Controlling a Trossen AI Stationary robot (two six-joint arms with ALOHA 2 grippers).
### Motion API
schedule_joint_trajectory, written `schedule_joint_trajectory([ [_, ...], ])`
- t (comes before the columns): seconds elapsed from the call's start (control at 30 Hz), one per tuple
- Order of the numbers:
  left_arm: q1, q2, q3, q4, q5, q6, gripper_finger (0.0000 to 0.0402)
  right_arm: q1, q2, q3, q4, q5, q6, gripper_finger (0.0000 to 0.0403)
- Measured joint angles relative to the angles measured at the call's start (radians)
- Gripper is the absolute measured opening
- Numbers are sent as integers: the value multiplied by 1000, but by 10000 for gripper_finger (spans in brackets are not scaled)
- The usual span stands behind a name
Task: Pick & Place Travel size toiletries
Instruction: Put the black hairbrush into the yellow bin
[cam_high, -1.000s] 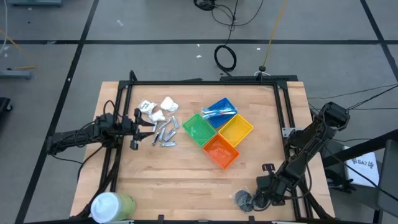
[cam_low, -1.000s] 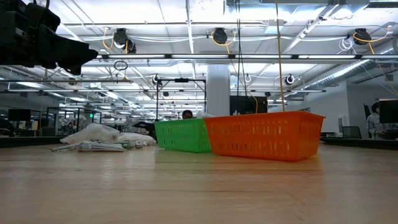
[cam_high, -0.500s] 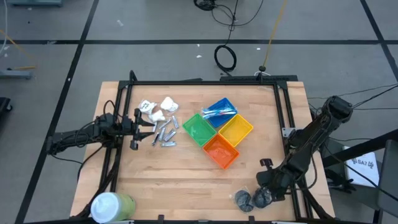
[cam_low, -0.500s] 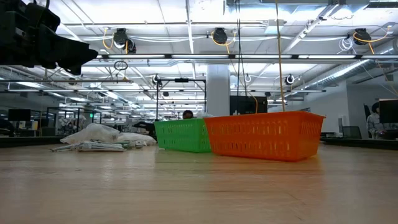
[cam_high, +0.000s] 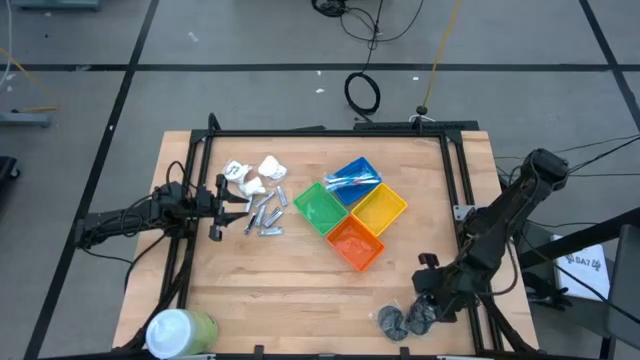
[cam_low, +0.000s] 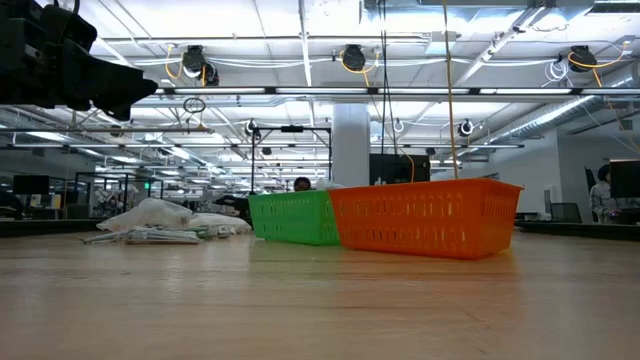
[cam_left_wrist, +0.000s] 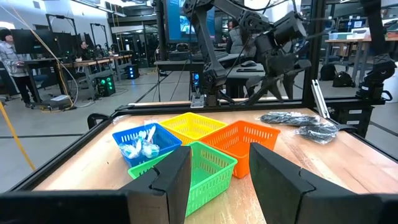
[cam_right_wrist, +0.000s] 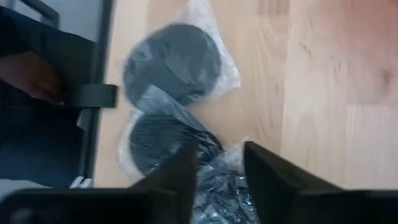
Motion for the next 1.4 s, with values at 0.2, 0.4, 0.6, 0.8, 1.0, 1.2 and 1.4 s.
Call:
schedule_joint_trajectory([
  [0.2, 0, 0, 0, 0, 0, 0, 159, 0, 88, -59, 72, 1, -16, 246],
  [0.4, 0, 0, 0, 0, 0, 0, 159, -13, 155, -98, 76, 0, -18, 264],
  [0.6, 0, 0, 0, 0, 0, 0, 159, -33, 156, -107, 78, -28, -19, 193],
  [0.8, 0, 0, 0, 0, 0, 0, 159, -52, 154, -107, 78, -102, -21, 64],
  [1.0, 0, 0, 0, 0, 0, 0, 159, -57, 154, -107, 79, -128, -86, 6],
  [1.2, 0, 0, 0, 0, 0, 0, 159, -66, 125, -106, 96, -126, -139, 1],
  [1.4, 0, 0, 0, 0, 0, 0, 159, -85, 21, -106, 123, -99, -166, 0],
])
